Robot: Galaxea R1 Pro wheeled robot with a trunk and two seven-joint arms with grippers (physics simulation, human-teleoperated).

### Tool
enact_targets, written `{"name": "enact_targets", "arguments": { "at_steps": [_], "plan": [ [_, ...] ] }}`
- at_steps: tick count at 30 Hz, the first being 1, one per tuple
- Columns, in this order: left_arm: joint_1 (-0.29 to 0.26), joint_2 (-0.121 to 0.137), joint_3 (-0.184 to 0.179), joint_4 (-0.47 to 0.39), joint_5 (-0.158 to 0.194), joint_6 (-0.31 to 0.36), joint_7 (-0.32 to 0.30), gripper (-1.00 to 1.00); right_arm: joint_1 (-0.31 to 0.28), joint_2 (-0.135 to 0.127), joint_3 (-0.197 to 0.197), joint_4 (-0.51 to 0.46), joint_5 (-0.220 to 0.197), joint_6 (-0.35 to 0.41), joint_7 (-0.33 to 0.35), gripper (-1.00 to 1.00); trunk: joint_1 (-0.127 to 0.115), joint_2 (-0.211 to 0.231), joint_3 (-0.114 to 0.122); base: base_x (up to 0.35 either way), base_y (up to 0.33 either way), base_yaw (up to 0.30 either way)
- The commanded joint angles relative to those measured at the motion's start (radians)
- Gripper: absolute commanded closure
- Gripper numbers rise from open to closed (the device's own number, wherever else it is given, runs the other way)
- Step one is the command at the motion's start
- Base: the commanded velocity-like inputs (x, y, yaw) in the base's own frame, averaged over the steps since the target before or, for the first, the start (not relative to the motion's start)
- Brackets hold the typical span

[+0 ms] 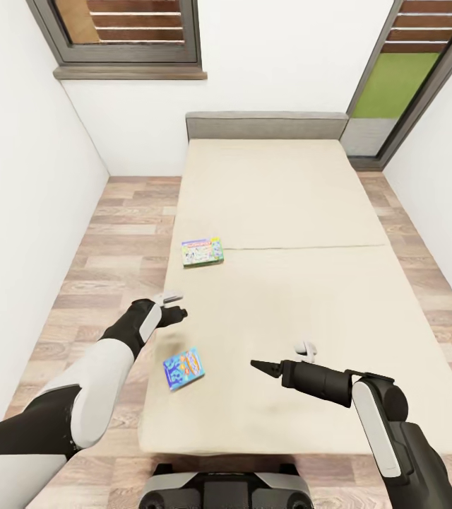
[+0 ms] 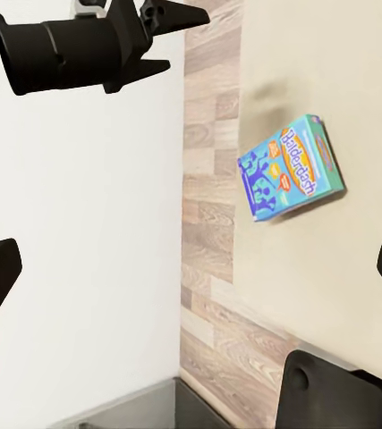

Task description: Put all the toys in the child's room - the three board games (two on the bed and one on the table), the two jigsaw puzzles on the table, and the tennis ball on the table - inside the toy box on the table in the child's room.

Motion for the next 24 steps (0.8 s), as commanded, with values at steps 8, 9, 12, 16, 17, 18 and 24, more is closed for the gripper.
{"name": "enact_targets", "arguments": {
  "at_steps": [8,9,12,16,17,18,24],
  "plan": [
    [0.000,0.001,0.003,-0.002,0.002,-0.001,0.002,-1.00,-0.001,0.001,-0.001,0.000,0.010,0.005,0.007,-1.00,0.000,-0.002,-0.015,0.000,0.000,0.000],
    [0.000,0.001,0.003,-0.002,0.002,-0.001,0.002,-1.00,-0.001,0.001,-0.001,0.000,0.010,0.005,0.007,-1.00,0.000,-0.002,-0.016,0.000,0.000,0.000],
    [0.000,0.001,0.003,-0.002,0.002,-0.002,0.001,-1.00,-0.001,0.001,-0.001,0.000,0.011,0.005,0.007,-1.00,0.000,-0.002,-0.021,0.000,0.000,0.000],
    [0.000,0.001,0.004,-0.002,0.002,-0.002,0.002,-1.00,-0.001,0.001,-0.001,0.000,0.012,0.005,0.007,-1.00,0.000,-0.002,-0.028,0.000,0.000,0.000],
    [0.000,0.001,0.004,-0.002,0.002,-0.002,0.002,-1.00,-0.001,0.001,-0.001,0.000,0.012,0.005,0.007,-1.00,0.000,-0.002,-0.029,0.000,0.000,0.000],
    [0.000,0.002,0.004,-0.002,0.002,-0.001,0.002,-1.00,-0.001,0.001,-0.001,0.000,0.012,0.005,0.007,-1.00,0.000,-0.002,-0.031,0.000,0.000,0.000],
    [-0.004,0.003,0.006,-0.007,0.002,0.014,0.000,-1.00,-0.001,0.001,-0.001,0.000,0.012,0.005,0.007,-1.00,0.000,-0.002,-0.041,0.000,0.000,0.000]
  ]
}}
